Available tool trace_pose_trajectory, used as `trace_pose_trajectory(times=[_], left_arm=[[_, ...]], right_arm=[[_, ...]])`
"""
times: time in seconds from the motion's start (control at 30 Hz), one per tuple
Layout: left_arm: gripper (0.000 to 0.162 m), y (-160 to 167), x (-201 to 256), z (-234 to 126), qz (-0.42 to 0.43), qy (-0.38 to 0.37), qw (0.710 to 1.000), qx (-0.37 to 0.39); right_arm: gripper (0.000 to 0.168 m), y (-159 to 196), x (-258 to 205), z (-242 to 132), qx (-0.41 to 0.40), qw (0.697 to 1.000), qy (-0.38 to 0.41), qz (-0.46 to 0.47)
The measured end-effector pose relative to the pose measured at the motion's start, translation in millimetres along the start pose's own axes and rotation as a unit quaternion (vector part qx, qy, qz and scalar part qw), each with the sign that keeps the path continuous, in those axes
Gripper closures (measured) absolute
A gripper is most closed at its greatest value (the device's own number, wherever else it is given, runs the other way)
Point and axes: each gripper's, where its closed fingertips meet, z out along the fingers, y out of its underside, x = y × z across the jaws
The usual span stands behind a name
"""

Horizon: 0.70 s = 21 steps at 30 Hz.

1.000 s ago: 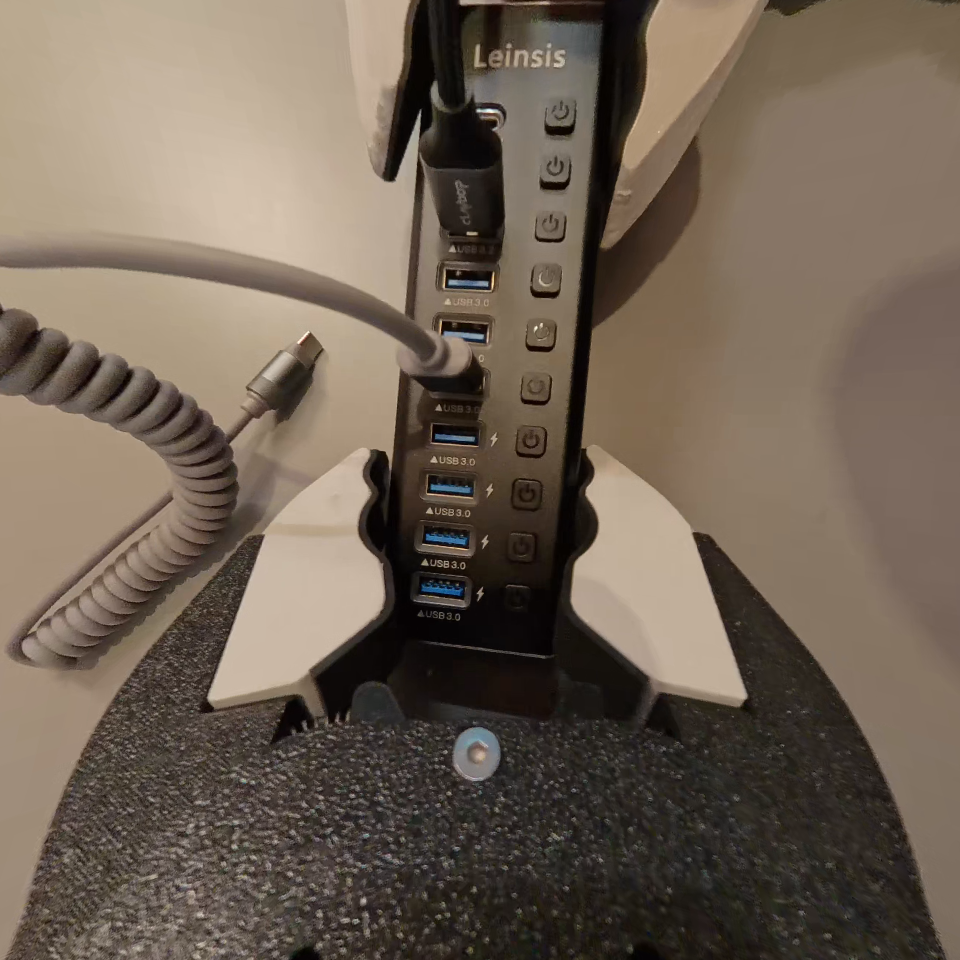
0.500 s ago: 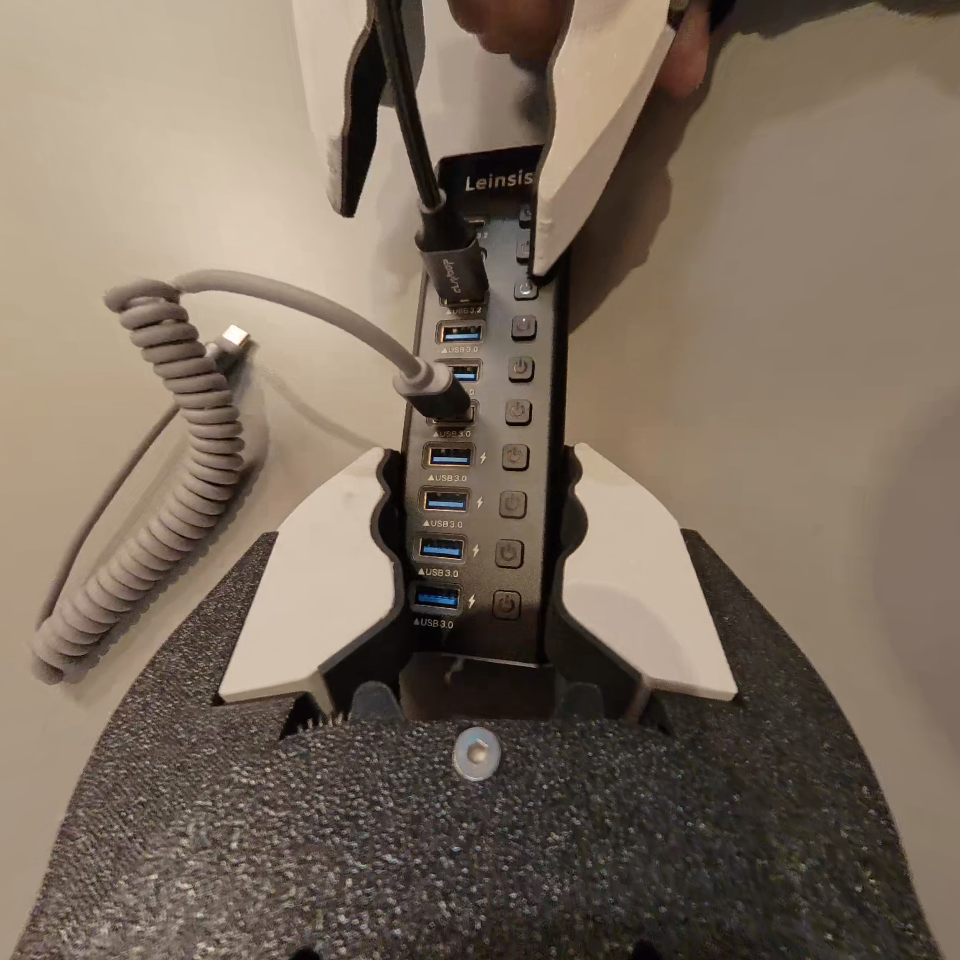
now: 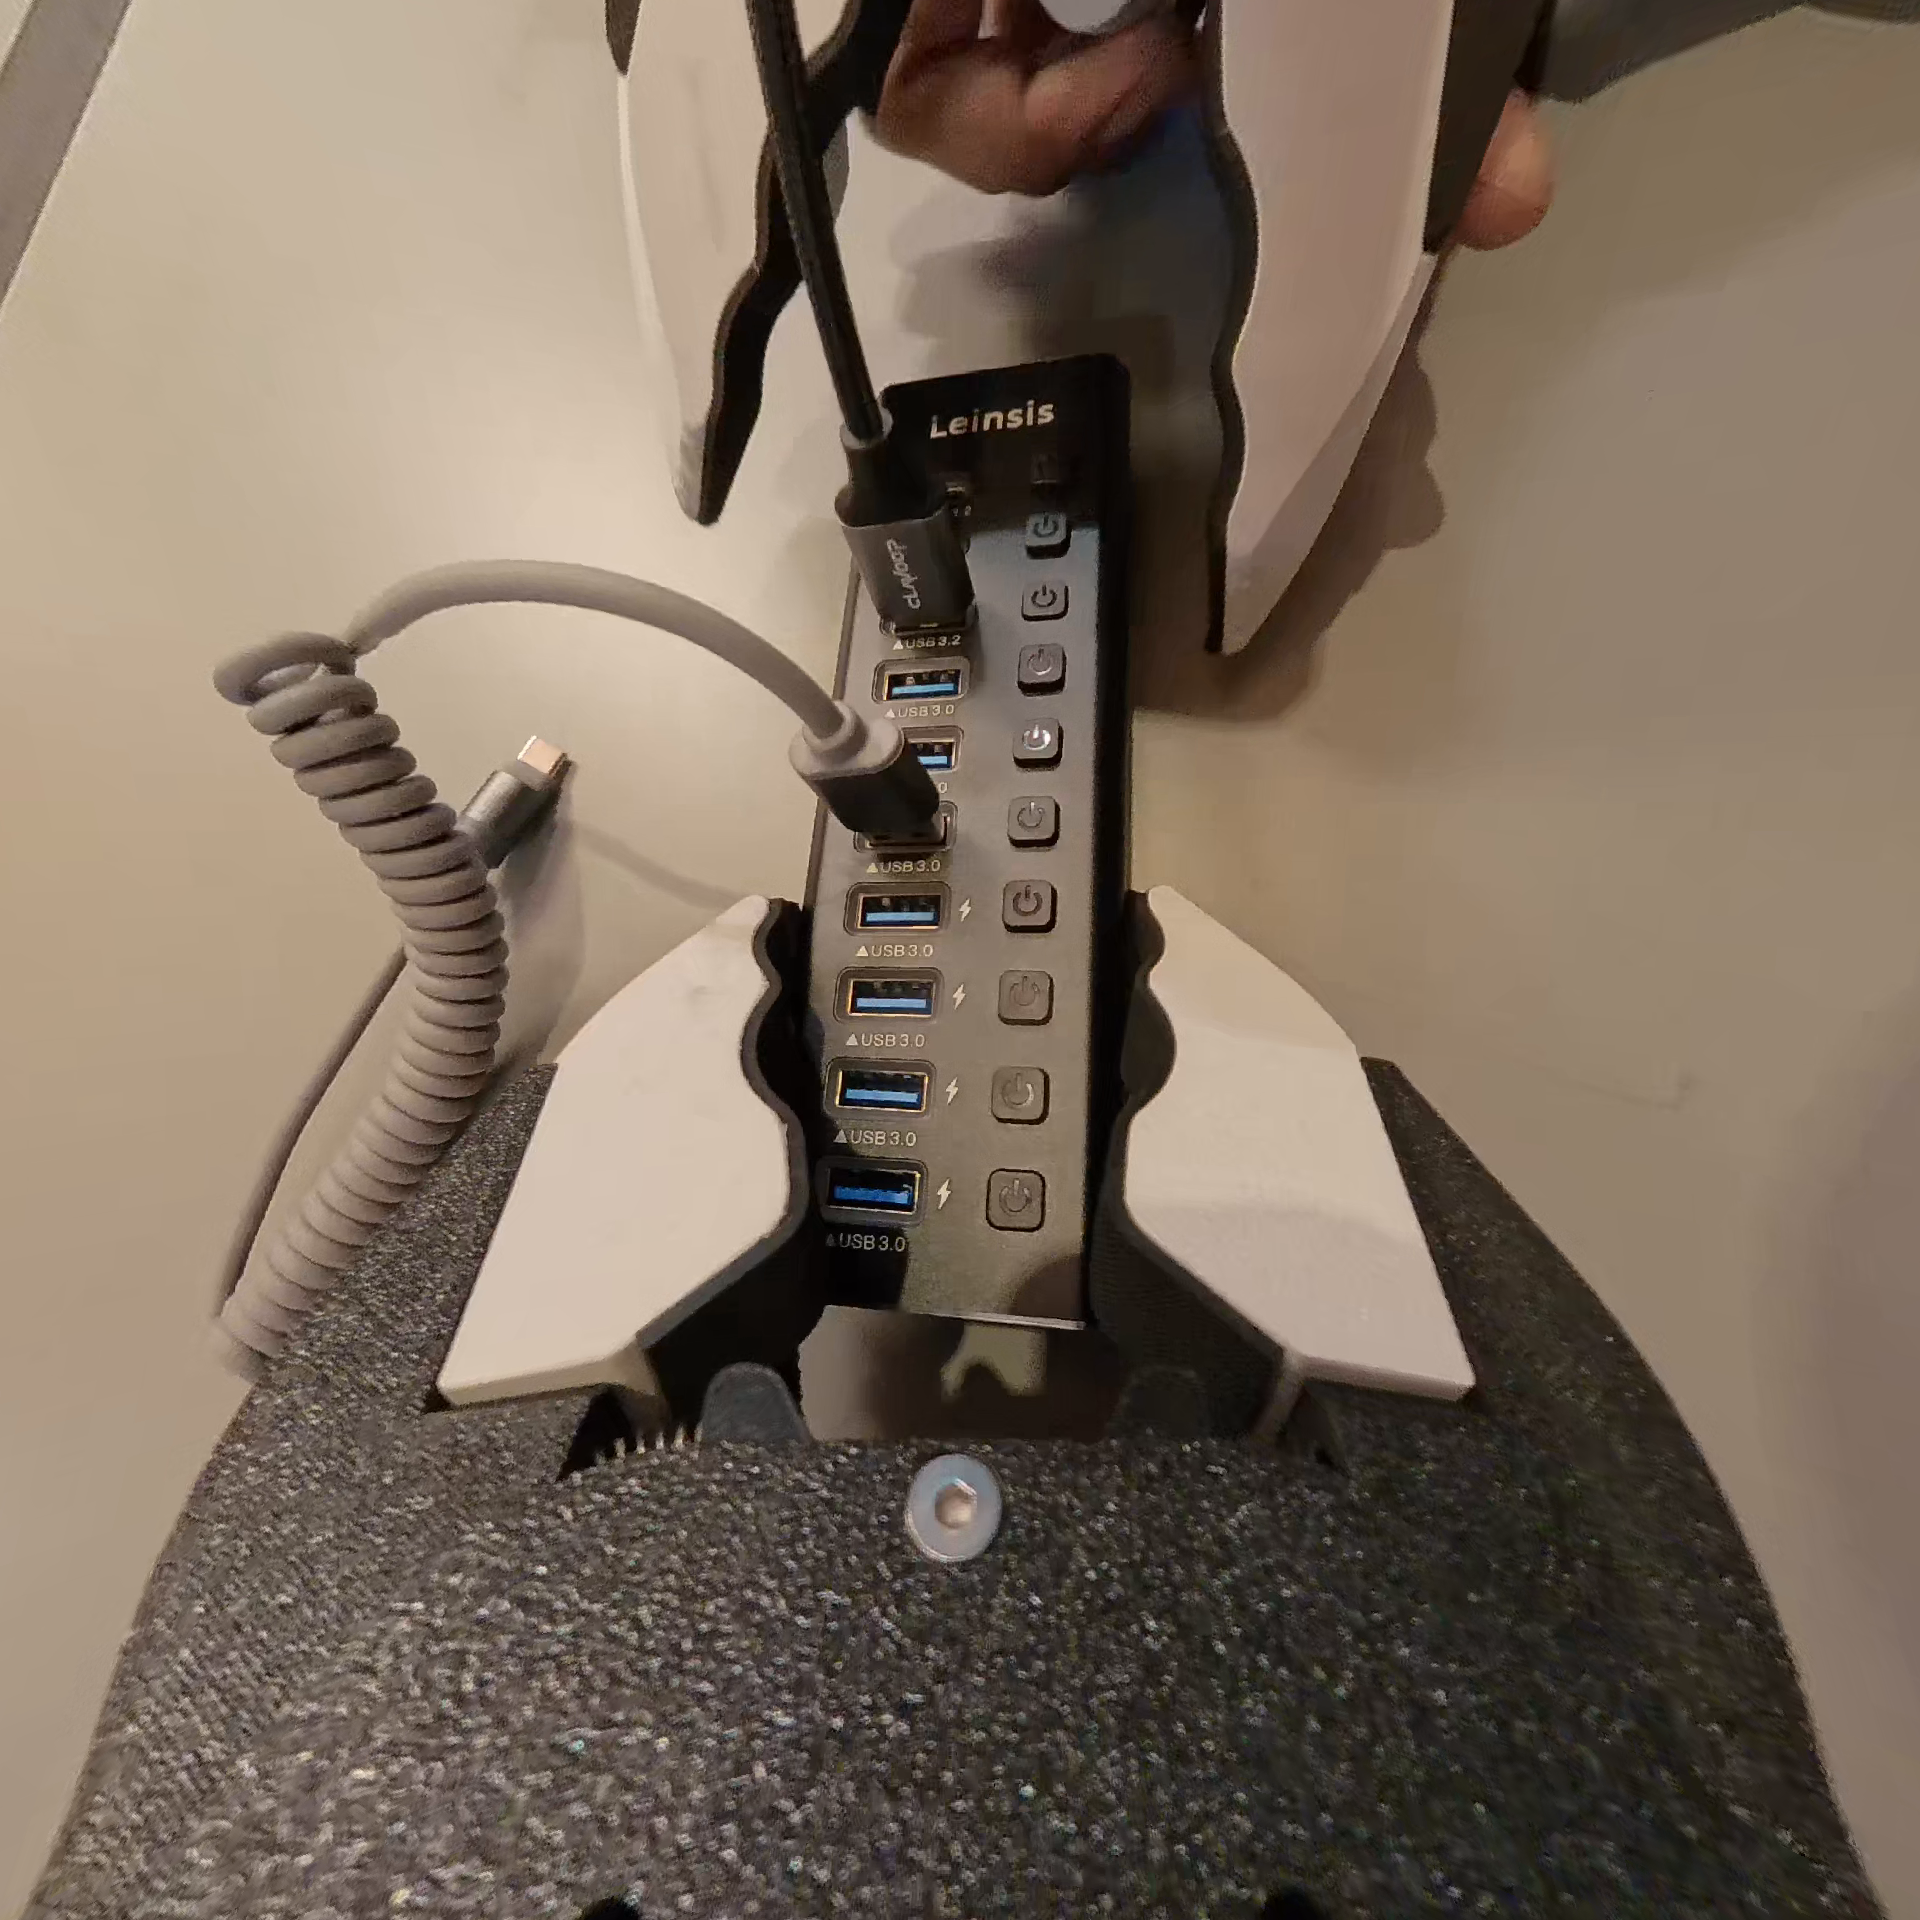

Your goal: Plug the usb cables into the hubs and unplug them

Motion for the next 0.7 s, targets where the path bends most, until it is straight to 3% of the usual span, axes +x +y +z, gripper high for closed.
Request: trace_pose_trajectory(times=[0.03, 0.33, 0.4, 0.47, 0.7], left_arm=[[0.101, -1, 1, 1, 0.004, -0.001, 1.0, 0.002], [0.101, -13, 9, 4, 0.032, 0.001, 0.999, 0.027], [0.101, -17, 12, 4, 0.036, 0.003, 0.999, 0.035], [0.101, -22, 15, 4, 0.039, 0.008, 0.998, 0.044], [0.102, -19, 19, 2, 0.013, 0.044, 0.997, 0.057]], right_arm=[[0.074, -2, -3, 0, 0.004, 1.0, -0.008, -0.001], [0.072, -2, -20, 16, -0.01, 0.998, -0.054, -0.009], [0.079, -6, -23, 20, -0.01, 0.998, -0.065, -0.011], [0.097, -10, -30, 23, -0.007, 0.996, -0.082, -0.019], [0.099, -12, -32, 25, -0.008, 0.996, -0.089, -0.027]])
